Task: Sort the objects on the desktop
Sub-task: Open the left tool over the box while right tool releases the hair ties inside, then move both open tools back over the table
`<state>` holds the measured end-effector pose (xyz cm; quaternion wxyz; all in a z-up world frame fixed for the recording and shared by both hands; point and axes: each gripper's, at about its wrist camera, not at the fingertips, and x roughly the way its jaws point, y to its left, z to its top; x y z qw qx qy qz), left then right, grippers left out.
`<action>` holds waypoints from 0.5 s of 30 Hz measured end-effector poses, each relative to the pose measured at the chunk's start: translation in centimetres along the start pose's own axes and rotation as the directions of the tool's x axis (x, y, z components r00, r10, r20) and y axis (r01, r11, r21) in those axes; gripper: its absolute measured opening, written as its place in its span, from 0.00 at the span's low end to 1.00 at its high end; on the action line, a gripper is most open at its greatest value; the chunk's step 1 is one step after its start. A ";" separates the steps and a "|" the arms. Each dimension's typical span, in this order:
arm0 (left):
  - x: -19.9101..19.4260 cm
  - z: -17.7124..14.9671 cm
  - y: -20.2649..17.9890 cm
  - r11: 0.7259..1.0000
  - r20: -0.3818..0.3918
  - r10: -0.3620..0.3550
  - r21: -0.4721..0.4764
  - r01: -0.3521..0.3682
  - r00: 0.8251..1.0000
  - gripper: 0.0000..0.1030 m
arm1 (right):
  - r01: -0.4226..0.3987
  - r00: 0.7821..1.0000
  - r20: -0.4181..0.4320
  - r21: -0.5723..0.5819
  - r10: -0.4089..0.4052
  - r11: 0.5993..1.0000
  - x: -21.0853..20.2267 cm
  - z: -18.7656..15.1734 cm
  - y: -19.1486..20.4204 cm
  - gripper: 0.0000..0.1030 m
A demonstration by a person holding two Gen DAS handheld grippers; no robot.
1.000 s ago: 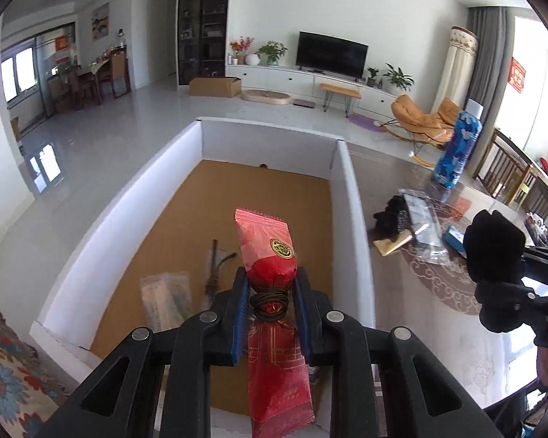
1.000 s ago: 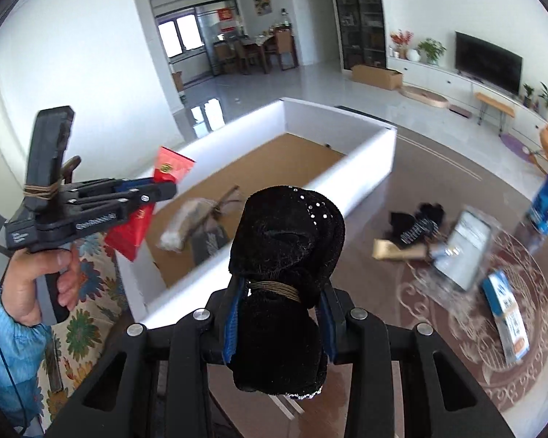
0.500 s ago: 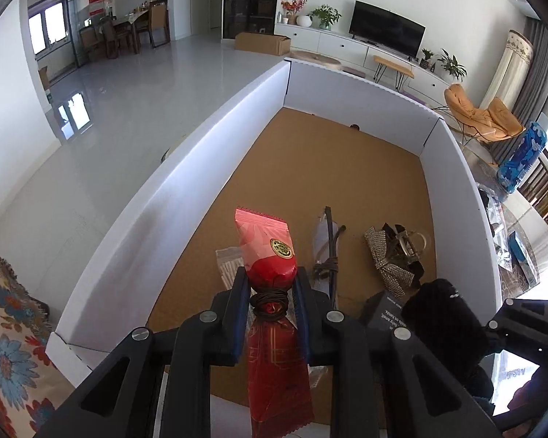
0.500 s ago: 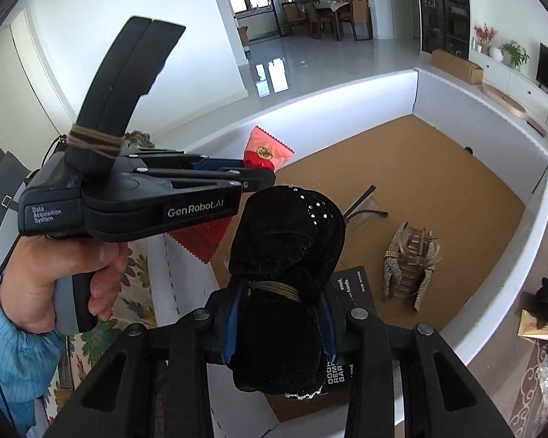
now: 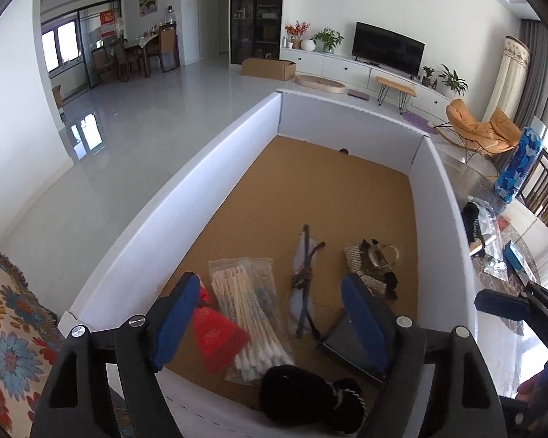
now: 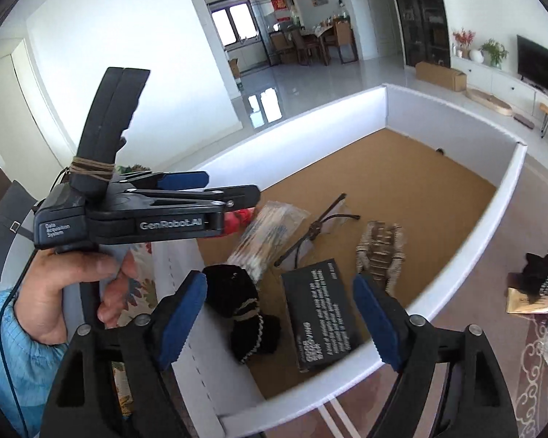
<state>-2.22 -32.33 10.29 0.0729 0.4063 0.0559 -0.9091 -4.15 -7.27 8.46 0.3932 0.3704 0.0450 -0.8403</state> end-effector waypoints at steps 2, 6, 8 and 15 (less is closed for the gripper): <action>-1.8 0.1 -2.7 0.998 0.040 -0.042 0.039 0.040 0.998 0.76 | 0.079 0.995 0.056 0.027 -0.080 0.997 -2.4 -1.9 -2.5 0.92; -5.5 -0.7 -9.6 0.977 0.088 -0.164 0.150 0.150 0.982 0.78 | 0.270 0.959 0.061 0.106 -0.278 0.957 -6.9 -7.6 -8.7 0.94; -6.7 -1.5 -13.3 0.954 0.088 -0.236 0.209 0.213 0.968 0.88 | 0.360 0.932 -0.006 0.151 -0.364 0.921 -8.5 -10.9 -12.3 0.94; -2.7 -7.4 -26.1 0.864 -0.078 -0.333 0.374 0.337 0.940 0.95 | 0.563 0.826 -0.172 0.254 -0.537 0.786 -15.2 -20.0 -21.0 0.94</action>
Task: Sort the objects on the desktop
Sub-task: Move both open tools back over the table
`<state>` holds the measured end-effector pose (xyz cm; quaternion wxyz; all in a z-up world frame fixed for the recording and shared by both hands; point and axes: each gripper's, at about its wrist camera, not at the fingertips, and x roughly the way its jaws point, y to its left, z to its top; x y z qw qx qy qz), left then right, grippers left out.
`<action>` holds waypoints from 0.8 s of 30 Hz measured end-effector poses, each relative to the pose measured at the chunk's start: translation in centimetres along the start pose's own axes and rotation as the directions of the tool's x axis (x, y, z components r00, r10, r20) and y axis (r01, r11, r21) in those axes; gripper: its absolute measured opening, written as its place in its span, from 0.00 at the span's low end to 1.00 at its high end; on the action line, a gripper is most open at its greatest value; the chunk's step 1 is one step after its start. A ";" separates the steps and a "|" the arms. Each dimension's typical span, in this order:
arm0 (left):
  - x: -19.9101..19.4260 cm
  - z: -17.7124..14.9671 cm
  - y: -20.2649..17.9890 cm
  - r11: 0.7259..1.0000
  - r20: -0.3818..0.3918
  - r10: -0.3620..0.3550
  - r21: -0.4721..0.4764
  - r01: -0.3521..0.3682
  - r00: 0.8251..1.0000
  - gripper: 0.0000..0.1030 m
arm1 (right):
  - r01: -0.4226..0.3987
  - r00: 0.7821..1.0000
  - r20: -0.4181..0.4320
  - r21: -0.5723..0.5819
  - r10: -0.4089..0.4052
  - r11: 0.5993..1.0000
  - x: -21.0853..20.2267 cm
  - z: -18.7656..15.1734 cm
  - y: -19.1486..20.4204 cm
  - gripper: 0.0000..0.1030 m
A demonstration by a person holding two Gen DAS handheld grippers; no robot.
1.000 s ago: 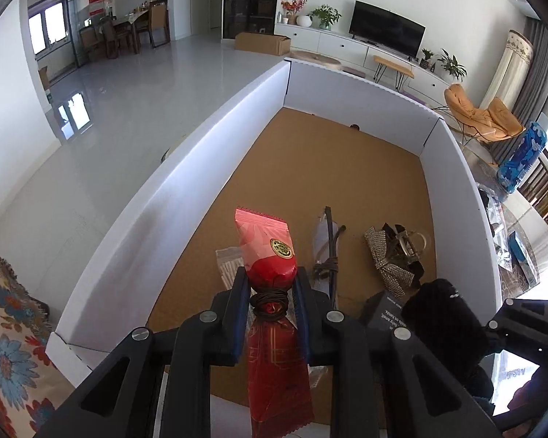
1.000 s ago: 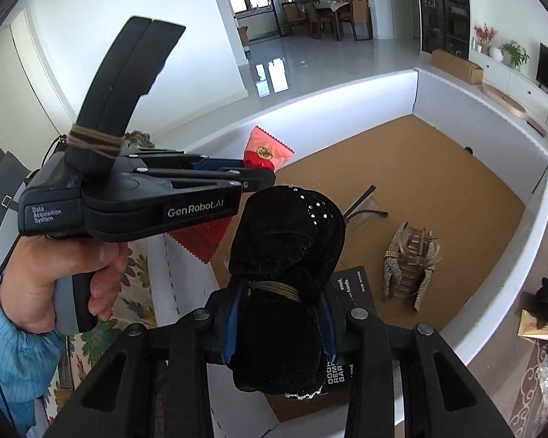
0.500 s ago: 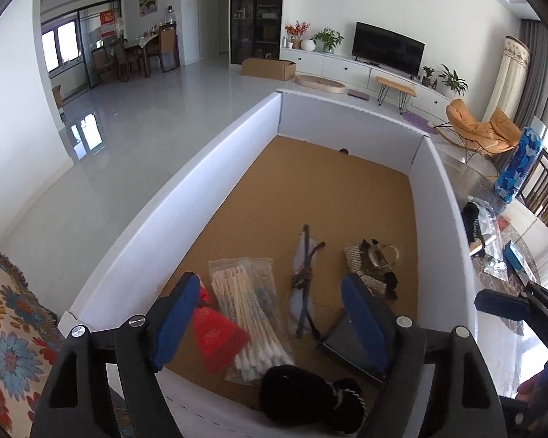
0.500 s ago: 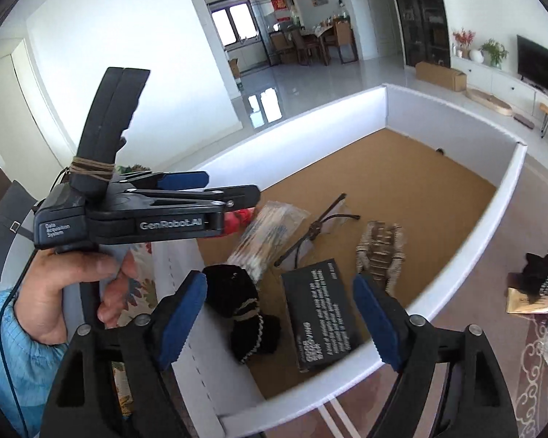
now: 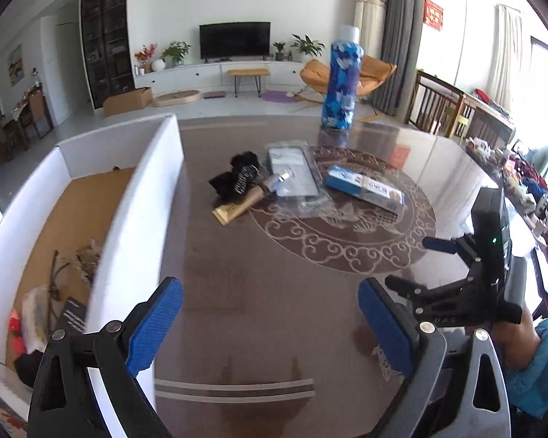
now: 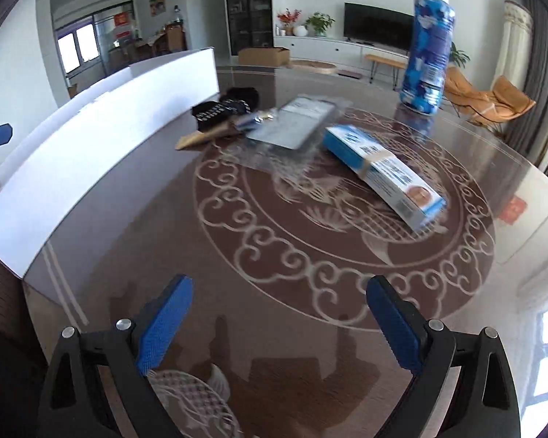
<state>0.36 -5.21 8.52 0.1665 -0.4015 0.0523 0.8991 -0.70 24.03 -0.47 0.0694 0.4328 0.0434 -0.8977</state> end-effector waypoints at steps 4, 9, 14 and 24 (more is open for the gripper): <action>6.3 -1.6 -3.9 0.999 -0.081 -0.020 0.038 0.023 0.997 0.95 | 0.051 0.999 -0.017 0.021 -0.051 0.998 -0.6 -1.7 -3.0 0.94; 10.2 -1.8 -6.2 0.999 -0.097 -0.035 0.036 0.038 0.995 0.95 | 0.062 0.998 -0.034 0.059 -0.060 0.996 -0.1 -2.8 -4.0 0.94; 12.5 -1.5 -6.8 0.997 -0.088 0.018 0.070 -0.012 0.996 0.95 | 0.067 0.997 -0.047 0.090 -0.063 0.994 0.2 -2.8 -4.5 0.96; 15.3 0.8 -5.9 0.999 -0.125 0.022 0.047 -0.017 0.992 1.00 | 0.069 0.997 -0.054 0.101 -0.063 0.993 0.3 -2.8 -4.7 1.00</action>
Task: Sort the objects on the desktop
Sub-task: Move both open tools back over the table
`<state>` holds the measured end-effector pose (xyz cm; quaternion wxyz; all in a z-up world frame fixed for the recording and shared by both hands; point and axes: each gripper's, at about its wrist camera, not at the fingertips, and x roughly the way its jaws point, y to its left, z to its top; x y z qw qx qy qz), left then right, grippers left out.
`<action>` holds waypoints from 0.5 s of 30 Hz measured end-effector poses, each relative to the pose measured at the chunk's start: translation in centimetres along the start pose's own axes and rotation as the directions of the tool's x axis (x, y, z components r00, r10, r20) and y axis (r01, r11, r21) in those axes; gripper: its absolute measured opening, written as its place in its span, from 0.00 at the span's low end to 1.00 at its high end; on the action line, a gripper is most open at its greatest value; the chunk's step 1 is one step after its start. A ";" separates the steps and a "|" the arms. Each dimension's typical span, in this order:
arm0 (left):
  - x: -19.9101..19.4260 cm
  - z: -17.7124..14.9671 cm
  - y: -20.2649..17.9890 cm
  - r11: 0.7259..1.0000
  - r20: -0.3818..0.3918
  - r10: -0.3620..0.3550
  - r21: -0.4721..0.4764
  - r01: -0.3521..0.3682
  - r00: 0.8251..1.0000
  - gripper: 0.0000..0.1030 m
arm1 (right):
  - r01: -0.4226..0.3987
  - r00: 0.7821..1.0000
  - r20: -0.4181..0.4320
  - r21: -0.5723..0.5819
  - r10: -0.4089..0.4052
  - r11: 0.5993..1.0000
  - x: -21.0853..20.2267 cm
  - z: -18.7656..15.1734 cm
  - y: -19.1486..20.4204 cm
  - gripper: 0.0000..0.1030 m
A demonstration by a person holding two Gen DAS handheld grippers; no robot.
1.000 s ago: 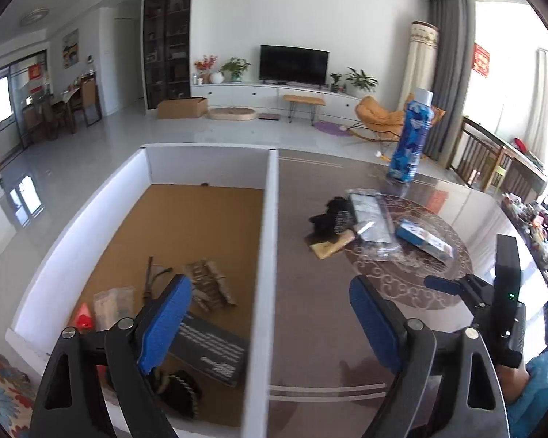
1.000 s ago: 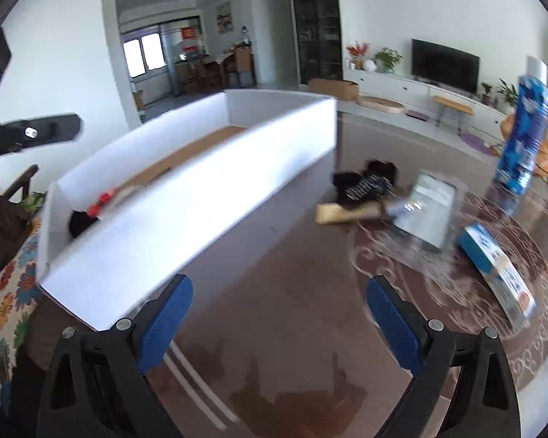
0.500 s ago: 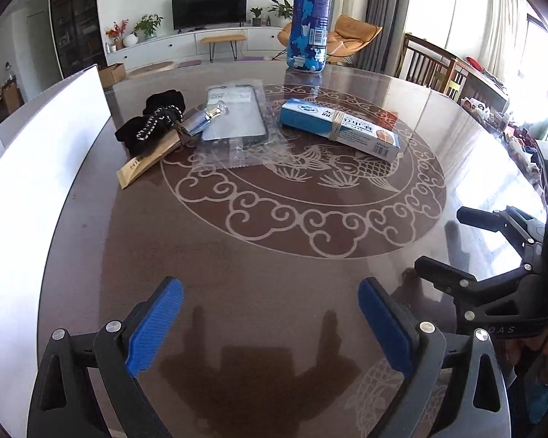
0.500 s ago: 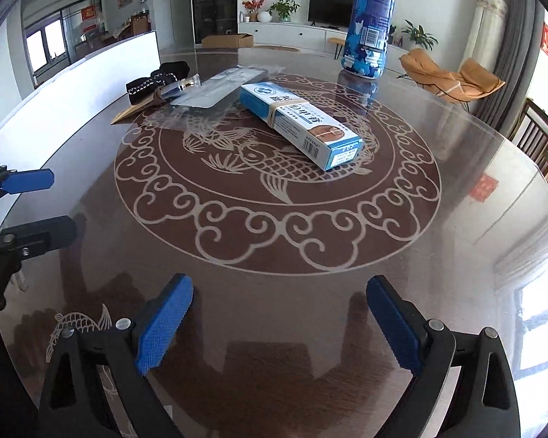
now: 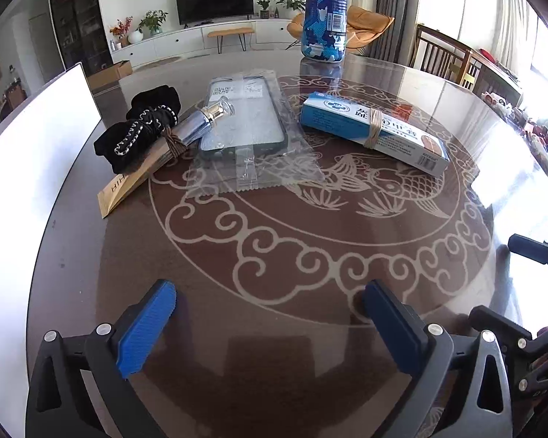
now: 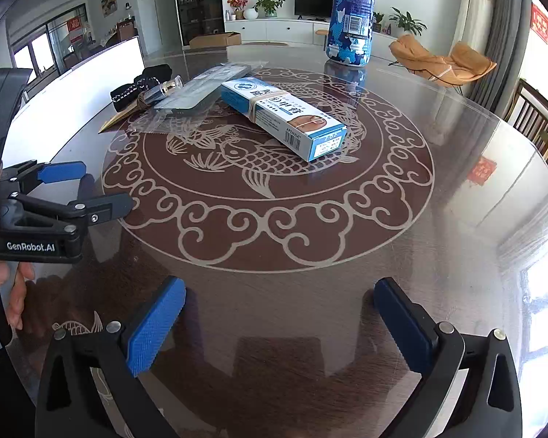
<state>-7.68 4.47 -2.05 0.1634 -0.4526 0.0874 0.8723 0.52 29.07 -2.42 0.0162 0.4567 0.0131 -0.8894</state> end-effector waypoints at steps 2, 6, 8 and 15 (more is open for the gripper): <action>0.2 0.2 -0.2 1.000 0.011 -0.003 0.007 0.003 1.000 1.00 | 0.000 1.000 0.000 0.000 0.000 1.000 0.0 0.0 0.0 1.00; 0.1 0.4 -0.2 1.000 0.011 -0.007 0.007 0.007 1.000 1.00 | 0.000 1.000 0.000 0.000 0.000 1.000 0.0 0.0 0.0 1.00; 0.2 0.4 -0.1 1.000 0.011 -0.007 0.007 0.006 1.000 1.00 | 0.000 1.000 0.000 0.000 0.000 1.000 0.0 0.0 0.0 1.00; 0.2 0.4 -0.1 1.000 0.010 -0.007 0.007 0.007 1.000 1.00 | 0.000 1.000 0.000 0.000 0.000 1.000 0.0 0.0 0.0 1.00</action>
